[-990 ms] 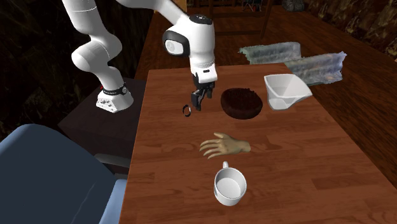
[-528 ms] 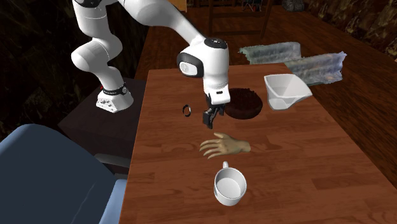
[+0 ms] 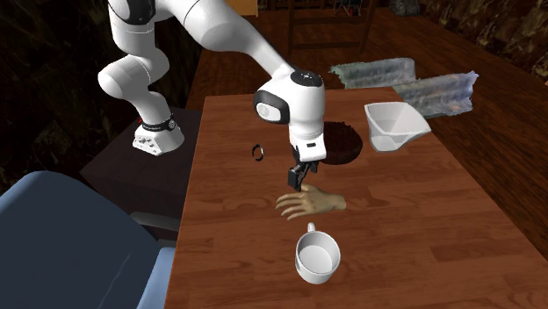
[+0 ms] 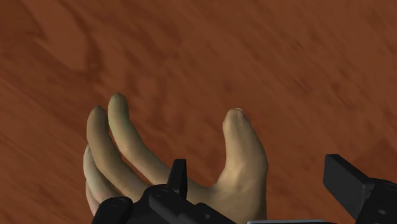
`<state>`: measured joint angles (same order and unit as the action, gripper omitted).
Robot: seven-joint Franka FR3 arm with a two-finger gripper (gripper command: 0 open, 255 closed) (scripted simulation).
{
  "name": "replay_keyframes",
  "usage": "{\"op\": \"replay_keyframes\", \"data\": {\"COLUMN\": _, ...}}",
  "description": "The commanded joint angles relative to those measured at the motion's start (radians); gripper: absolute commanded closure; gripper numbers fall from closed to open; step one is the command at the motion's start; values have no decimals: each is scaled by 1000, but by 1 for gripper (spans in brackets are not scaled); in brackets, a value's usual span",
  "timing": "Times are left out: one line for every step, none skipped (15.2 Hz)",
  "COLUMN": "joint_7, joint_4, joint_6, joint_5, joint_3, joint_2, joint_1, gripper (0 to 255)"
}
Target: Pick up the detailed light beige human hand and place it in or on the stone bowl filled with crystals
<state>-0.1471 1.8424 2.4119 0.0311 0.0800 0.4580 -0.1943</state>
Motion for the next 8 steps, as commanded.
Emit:
{"op": "replay_keyframes", "data": {"joint_7": 0, "joint_4": 3, "joint_6": 31, "joint_5": 1, "joint_3": -1, "joint_2": 36, "joint_1": -1, "gripper": 0}}
{"op": "replay_keyframes", "data": {"joint_7": 1, "joint_4": 1, "joint_6": 46, "joint_5": 3, "joint_3": -2, "joint_2": 52, "joint_1": -2, "gripper": 0}}
{"op": "replay_keyframes", "data": {"joint_7": 1, "joint_4": 1, "joint_6": 46, "joint_5": 2, "joint_3": -2, "joint_2": 52, "joint_1": -2, "gripper": 0}}
{"op": "replay_keyframes", "data": {"joint_7": 1, "joint_4": 1, "joint_6": 46, "joint_5": 2, "joint_3": -2, "joint_2": 52, "joint_1": -2, "gripper": 0}}
{"op": "replay_keyframes", "data": {"joint_7": 1, "joint_4": 1, "joint_6": 46, "joint_5": 2, "joint_3": -3, "joint_2": 52, "joint_1": -3, "gripper": 0}}
{"op": "replay_keyframes", "data": {"joint_7": 1, "joint_4": 1, "joint_6": 46, "joint_5": 2, "joint_3": -3, "joint_2": 52, "joint_1": -3, "gripper": 0}}
{"op": "replay_keyframes", "data": {"joint_7": 1, "joint_4": 1, "joint_6": 46, "joint_5": 2, "joint_3": -3, "joint_2": 52, "joint_1": -3, "gripper": 0}}
{"op": "replay_keyframes", "data": {"joint_7": 1, "joint_4": 1, "joint_6": 46, "joint_5": 2, "joint_3": -3, "joint_2": 52, "joint_1": -3, "gripper": 0}}
